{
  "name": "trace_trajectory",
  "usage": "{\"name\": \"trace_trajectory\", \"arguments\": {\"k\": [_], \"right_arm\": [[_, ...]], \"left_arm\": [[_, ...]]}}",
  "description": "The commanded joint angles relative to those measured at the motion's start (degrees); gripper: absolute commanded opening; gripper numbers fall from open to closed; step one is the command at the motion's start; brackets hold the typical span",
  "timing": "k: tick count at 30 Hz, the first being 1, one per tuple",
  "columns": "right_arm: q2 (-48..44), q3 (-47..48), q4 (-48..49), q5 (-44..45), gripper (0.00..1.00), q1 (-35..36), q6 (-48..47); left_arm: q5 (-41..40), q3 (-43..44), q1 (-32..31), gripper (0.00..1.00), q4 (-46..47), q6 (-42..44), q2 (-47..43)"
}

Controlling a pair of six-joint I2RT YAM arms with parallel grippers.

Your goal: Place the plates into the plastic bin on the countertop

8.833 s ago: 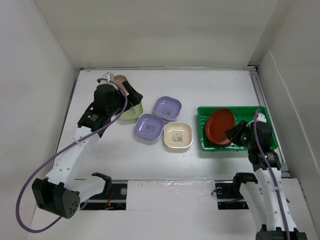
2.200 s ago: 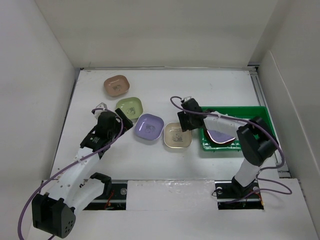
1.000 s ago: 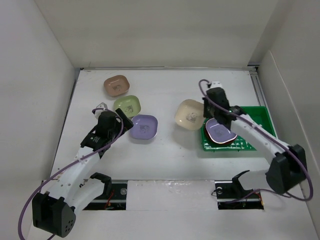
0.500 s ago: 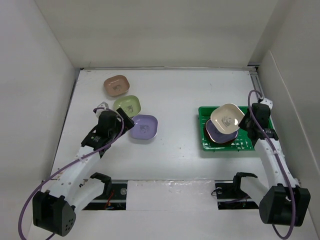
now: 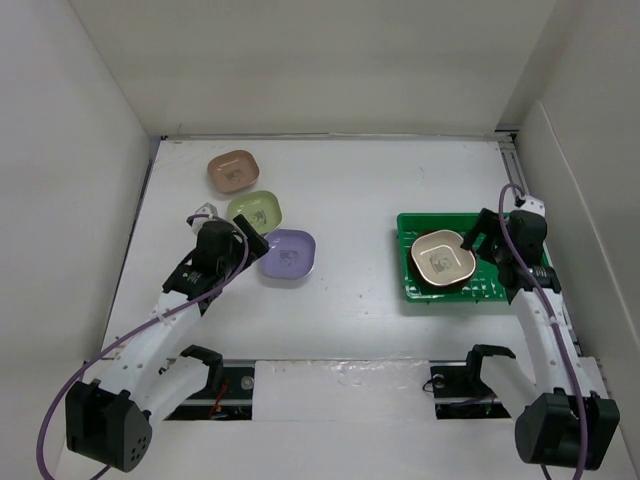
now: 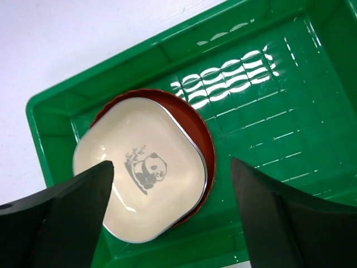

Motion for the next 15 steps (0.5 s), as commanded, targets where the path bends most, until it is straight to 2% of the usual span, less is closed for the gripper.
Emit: {"name": "trace_trajectory", "arguments": {"k": [1, 2, 5, 7, 9, 10, 11, 13, 15], "right_arm": [[-2.1, 1.3, -0.2, 1.3, 0.93, -0.3, 0.6], [-2.6, 1.9, -0.2, 1.3, 1.0, 0.7, 0.6], [-3.8, 3.6, 1.2, -1.4, 1.0, 6.7, 0.6], [-2.9, 5.6, 3.5, -2.1, 1.0, 15.9, 0.6], [2.4, 7.7, 5.0, 1.1, 1.0, 23.4, 0.1], [5.1, 10.6, 5.7, 3.1, 1.0, 31.0, 0.1], [11.4, 12.4, 5.7, 4.8, 1.0, 34.5, 0.1], [18.6, 16.7, 5.1, 8.9, 1.0, 40.0, 0.1], [28.1, 22.2, 6.1, 9.8, 1.0, 45.4, 1.7]], "left_arm": [[-0.8, 1.1, 0.0, 1.0, 0.2, 0.6, -0.1], [-0.8, 1.1, 0.0, 1.0, 0.2, 0.6, -0.1], [-2.0, 1.7, 0.0, 1.0, -0.4, 0.1, -0.6], [-2.9, 2.2, 0.0, 1.0, -1.0, -0.4, -0.6], [-5.2, 3.0, 0.0, 1.0, -1.9, -2.1, -0.1], [-6.2, 4.4, 0.0, 1.0, -3.0, -2.7, -0.1], [-7.4, 4.9, 0.0, 1.0, -4.3, -3.5, 0.4], [-10.2, 6.2, 0.6, 1.0, -5.4, -4.8, 1.1], [-10.2, 7.5, 3.4, 1.0, -6.1, -5.6, 2.8]]}}
